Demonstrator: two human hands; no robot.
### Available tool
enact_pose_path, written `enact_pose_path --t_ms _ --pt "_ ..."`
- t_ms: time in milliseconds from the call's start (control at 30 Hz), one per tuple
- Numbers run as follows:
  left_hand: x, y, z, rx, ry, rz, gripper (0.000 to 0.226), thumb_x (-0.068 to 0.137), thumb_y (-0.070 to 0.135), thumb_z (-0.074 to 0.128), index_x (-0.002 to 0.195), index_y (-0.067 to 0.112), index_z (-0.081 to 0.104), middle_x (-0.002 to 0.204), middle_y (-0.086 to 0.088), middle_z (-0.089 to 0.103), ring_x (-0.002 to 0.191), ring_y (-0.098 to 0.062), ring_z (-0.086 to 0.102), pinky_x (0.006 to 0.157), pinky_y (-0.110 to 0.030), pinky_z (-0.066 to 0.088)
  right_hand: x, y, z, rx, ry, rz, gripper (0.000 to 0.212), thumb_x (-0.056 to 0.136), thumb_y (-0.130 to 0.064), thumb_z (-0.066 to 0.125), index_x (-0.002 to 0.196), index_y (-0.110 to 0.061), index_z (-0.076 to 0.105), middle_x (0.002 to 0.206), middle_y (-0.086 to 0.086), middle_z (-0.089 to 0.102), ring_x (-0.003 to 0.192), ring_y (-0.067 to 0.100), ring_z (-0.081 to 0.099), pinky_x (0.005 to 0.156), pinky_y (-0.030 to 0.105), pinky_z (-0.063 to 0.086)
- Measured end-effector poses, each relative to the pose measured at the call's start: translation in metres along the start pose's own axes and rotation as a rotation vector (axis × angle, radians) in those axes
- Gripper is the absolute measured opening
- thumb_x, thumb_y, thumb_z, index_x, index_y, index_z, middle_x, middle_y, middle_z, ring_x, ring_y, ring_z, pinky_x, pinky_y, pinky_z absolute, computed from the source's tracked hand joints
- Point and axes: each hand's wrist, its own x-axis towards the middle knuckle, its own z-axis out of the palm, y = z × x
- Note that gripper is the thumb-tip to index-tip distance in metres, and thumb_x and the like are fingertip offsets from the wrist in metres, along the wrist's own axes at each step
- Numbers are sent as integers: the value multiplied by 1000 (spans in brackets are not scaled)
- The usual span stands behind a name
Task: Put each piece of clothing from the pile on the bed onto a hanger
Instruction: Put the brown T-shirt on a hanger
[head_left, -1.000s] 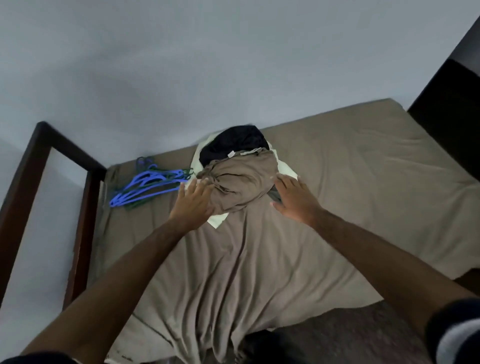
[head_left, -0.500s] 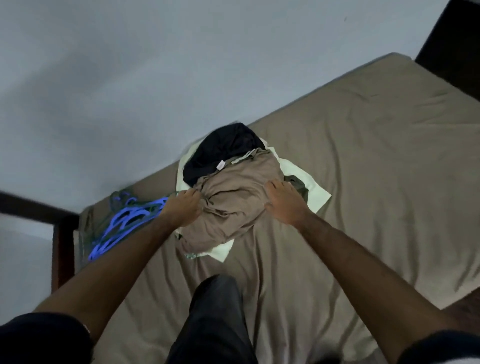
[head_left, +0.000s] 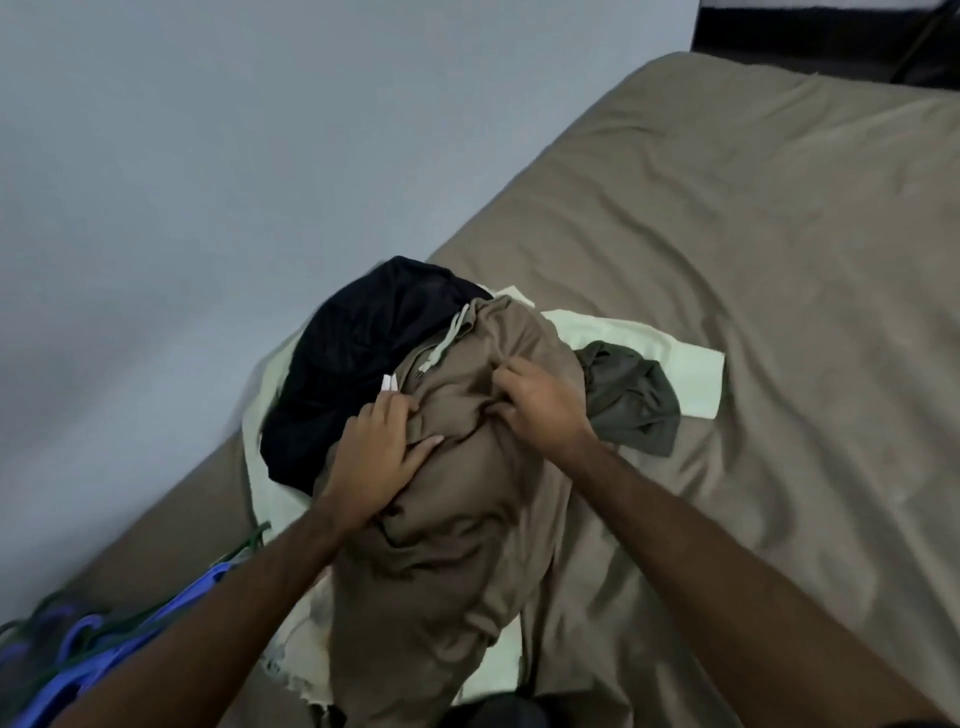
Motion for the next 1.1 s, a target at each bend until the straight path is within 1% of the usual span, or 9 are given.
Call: enact_pose_path --t_ms 200,333,467,567,733,833,933,1000,1100 --pt "-21 -7 1 -119 8 -14 72 88 74 42 133 18 44 129 -4 52 112 -25 55 89 -44 49 -45 -32 -41 -171 140 14 29 82 -31 74 79 -20 48 85 3 63 83 30 60 62 37 41" --pt "-33 13 -30 -39 -29 18 55 93 52 55 137 22 43 137 -4 47 125 -28 48 99 -50 40 -89 -79 -108 -246 258 49 13 82 -26 62 80 -22 50 82 7 65 77 33 62 60 37 42" --pt "-54 43 -83 7 138 215 25 96 33 47 115 23 59 116 -2 63 108 -28 58 87 -47 39 -133 -131 -192 -124 649 283 12 93 -19 61 87 -16 51 78 3 60 73 23 54 64 35 38" --pt "-57 77 -138 -273 222 270 18 95 35 38 93 24 53 87 1 65 82 -27 64 71 -40 44 -170 -156 -257 9 899 357 15 97 -19 60 92 -9 50 77 3 58 70 18 52 65 32 36" --pt "-50 160 -232 -778 321 271 9 93 12 55 99 18 59 80 4 63 76 -18 61 63 -29 38 -220 -157 -342 227 1248 472 7 103 -17 49 99 -12 45 95 6 56 87 19 52 78 31 41" --pt "-50 210 -276 -1056 392 251 12 92 9 54 94 20 60 76 6 63 73 -10 59 64 -26 42 -246 -143 -368 364 1350 469 6 102 -11 45 100 -16 46 88 -4 55 80 12 52 71 24 44" --pt "-58 245 -293 -1214 463 322 21 89 5 59 100 23 60 84 12 64 77 2 59 72 -17 46 -277 -125 -379 293 1210 478 32 85 9 39 93 -16 57 87 -6 61 80 7 57 65 17 45" --pt "-69 261 -277 -1145 363 499 32 83 3 63 102 28 57 92 15 63 85 10 59 79 -14 44 -305 -105 -376 106 902 561 40 74 15 38 80 -16 63 83 -1 69 78 12 64 64 23 50" --pt "-97 274 -212 -940 -376 728 36 86 15 76 113 30 57 106 17 65 98 9 61 88 -18 46 -349 -74 -338 -44 232 706 39 73 15 42 78 -12 70 84 12 75 78 25 70 60 24 55"
